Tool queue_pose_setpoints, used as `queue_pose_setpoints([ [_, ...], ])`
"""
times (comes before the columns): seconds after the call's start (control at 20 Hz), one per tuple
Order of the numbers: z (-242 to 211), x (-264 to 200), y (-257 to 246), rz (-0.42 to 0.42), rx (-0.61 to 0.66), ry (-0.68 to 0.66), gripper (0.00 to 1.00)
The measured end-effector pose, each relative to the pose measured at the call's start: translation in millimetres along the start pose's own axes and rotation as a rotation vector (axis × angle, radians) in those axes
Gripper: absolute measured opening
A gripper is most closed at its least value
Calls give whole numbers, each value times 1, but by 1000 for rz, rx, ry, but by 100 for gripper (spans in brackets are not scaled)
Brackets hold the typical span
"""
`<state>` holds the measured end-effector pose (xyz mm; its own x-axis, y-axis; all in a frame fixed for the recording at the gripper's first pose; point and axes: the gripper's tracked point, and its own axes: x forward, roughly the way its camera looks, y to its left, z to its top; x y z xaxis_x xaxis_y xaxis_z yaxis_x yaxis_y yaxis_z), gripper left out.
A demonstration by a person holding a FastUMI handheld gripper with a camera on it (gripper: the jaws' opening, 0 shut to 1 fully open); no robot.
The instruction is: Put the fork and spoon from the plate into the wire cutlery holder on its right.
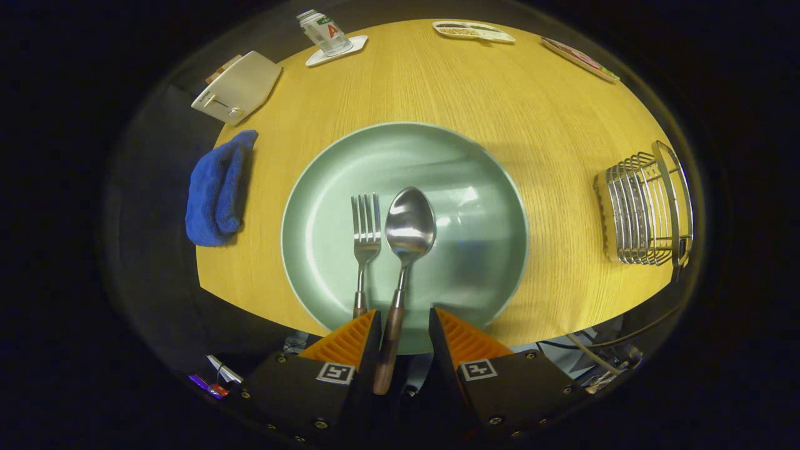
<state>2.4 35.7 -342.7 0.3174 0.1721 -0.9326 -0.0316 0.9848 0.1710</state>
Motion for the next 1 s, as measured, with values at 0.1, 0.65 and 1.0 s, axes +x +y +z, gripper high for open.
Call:
queue_pose_setpoints([
  [0.1,2,2,-4,-23,6,5,47],
  [0.65,10,-13,-11,19,111,-52,3],
  [1.0,35,-52,-23,91,234,-236,3],
])
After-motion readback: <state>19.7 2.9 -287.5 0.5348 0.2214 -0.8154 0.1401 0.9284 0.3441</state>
